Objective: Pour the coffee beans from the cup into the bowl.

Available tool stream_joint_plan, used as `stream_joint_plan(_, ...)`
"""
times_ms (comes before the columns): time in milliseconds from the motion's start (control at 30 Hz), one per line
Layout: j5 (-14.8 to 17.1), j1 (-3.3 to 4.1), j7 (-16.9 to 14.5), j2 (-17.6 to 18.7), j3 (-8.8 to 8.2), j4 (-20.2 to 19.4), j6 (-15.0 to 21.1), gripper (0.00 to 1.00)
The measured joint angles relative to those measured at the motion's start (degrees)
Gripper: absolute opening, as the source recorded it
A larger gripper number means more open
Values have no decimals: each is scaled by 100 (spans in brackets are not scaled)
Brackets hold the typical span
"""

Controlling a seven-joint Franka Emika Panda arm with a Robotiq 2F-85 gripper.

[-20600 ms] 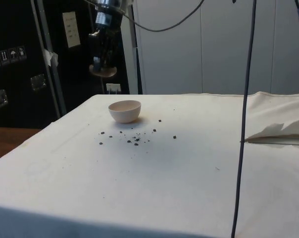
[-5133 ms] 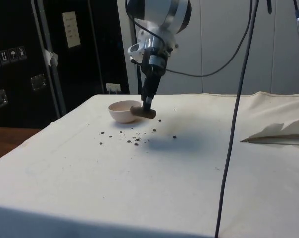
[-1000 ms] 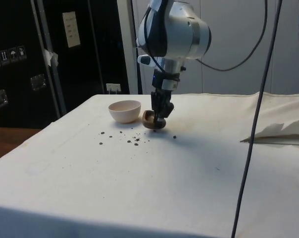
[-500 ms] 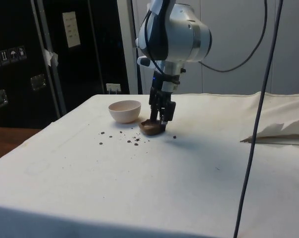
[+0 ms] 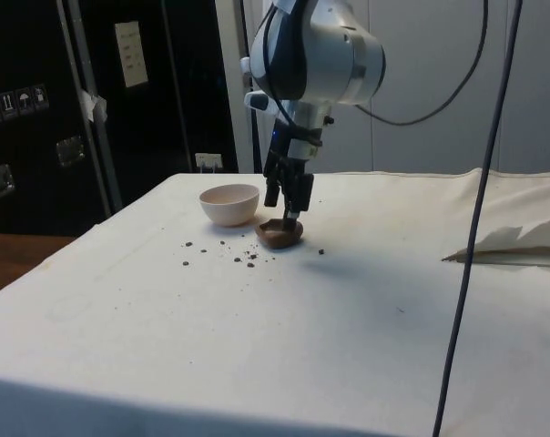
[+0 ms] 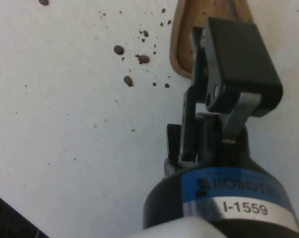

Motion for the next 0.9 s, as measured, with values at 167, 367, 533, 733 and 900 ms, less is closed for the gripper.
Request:
stream_joint_plan(167, -264, -17, 246, 0, 0, 34, 0, 100)
stream_joint_plan(367, -584, -23, 550, -11, -6, 80, 0, 100)
stream_joint_plan(533, -842, -23, 796, -34, -6, 115, 0, 100)
stream_joint_plan(733, -1152, -23, 1083, -97, -6, 126, 0, 100)
stream_joint_plan(900, -1358, -40, 1272, -166, -6, 126, -11, 100)
